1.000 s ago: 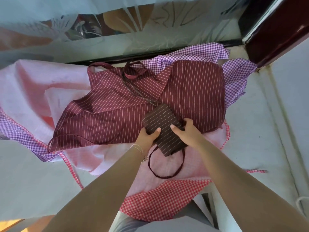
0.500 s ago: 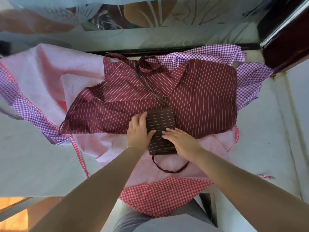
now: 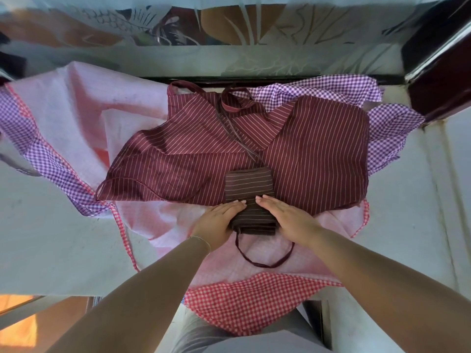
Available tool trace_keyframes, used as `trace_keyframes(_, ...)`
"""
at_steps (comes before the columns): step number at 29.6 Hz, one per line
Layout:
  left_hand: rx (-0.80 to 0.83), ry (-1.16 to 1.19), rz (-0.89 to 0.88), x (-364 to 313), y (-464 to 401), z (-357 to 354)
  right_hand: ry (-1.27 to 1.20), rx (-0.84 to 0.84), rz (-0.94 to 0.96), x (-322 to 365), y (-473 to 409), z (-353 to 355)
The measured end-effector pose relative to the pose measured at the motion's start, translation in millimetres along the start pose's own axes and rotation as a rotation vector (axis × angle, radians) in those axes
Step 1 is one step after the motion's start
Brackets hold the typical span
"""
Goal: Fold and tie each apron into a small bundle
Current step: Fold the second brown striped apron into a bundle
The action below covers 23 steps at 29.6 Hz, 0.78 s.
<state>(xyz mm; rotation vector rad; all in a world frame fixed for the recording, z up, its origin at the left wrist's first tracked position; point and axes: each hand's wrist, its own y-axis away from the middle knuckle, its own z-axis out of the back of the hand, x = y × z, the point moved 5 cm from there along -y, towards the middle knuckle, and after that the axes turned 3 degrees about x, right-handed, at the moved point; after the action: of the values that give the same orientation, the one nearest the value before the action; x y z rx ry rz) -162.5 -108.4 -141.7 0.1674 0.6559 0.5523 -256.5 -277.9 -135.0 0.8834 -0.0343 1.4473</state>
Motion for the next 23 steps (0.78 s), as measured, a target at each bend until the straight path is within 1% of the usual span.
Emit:
trace_keyframes(3,-0.018,0.181,0.162,1,-7,11,-0.071,-0.053,-0.04,0,-1,0)
trace_keyframes(5,-0.026,0.257,0.26,4,-14,19,-0.117,-0.1,-0.033,3,-2,2)
trace_keyframes(8,-0.051,0.408,0.408,5,-26,26,-0.213,-0.148,-0.097,5,-6,10)
trace_keyframes(11,-0.088,0.611,0.574,8,-39,32,-0.368,-0.284,-0.173,10,-20,24)
trace_keyframes(13,-0.084,0.637,0.641,11,-50,35,-0.393,-0.407,-0.254,11,-31,33)
trace_keyframes(15,-0.13,0.67,0.68,14,-58,39,-0.427,-0.465,-0.351,10,-43,41)
trace_keyframes(17,-0.233,0.725,0.732,20,-60,45,-0.447,-0.447,-0.429,7,-54,44)
trace_keyframes(18,-0.264,0.735,0.767,23,-61,45,-0.448,-0.423,-0.461,5,-58,45)
trace_keyframes(19,-0.262,0.722,0.8,24,-60,46,-0.457,-0.397,-0.489,4,-62,46)
trace_keyframes(21,-0.154,0.625,0.826,25,-61,44,-0.477,-0.355,-0.54,0,-64,48)
trace_keyframes(23,-0.037,0.569,0.807,23,-67,45,-0.399,-0.322,-0.62,-4,-65,51)
